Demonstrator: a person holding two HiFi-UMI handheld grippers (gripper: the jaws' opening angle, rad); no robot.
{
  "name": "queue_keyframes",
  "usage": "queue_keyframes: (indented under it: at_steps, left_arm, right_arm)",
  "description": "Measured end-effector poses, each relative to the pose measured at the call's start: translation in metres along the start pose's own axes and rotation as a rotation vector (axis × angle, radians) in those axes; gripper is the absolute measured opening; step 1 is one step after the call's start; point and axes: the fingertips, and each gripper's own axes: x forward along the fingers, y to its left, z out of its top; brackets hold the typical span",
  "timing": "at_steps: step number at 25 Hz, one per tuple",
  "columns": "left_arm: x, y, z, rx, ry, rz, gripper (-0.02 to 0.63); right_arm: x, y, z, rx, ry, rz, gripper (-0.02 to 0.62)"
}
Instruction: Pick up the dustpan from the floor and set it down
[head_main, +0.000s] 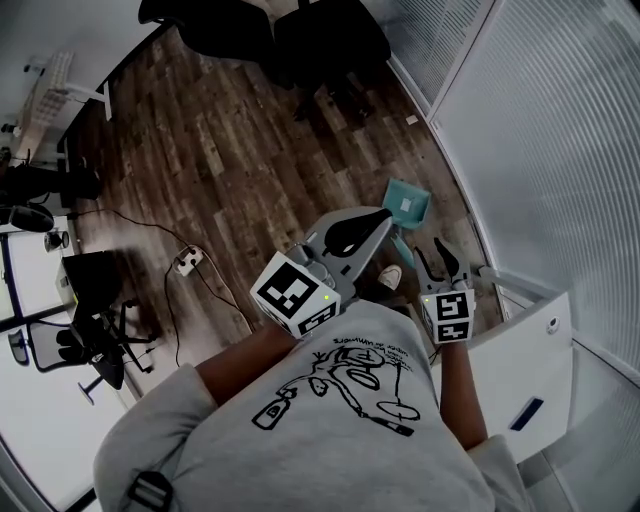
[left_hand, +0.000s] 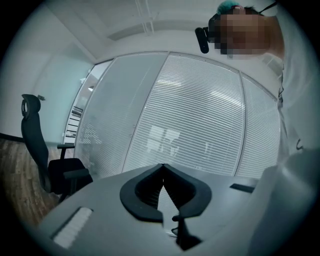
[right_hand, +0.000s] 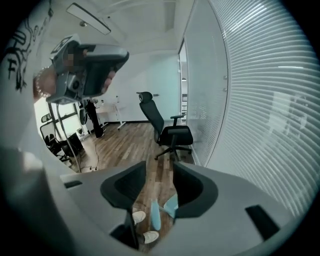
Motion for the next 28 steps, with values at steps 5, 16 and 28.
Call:
queue_keyframes:
  at_steps: [5, 16, 28]
  left_arm:
    - [-0.005, 0.002, 0.0, -0.001, -0.003, 0.01, 0.002]
    - [-0.014, 0.004, -0.009, -0.009, 0.01, 0.026, 0.002]
    - [-0.015, 0.015, -0.014, -0.021, 0.031, 0.045, 0.002]
  right_arm:
    - [0.025, 0.011, -0.041, -0.102, 0.107, 0.017, 0.143]
    - [0.063, 0.021, -0.109, -0.095, 0.259, 0.081, 0.158]
    - [0.104, 0.019, -0.161, -0.092, 0.383, 0.134, 0.175]
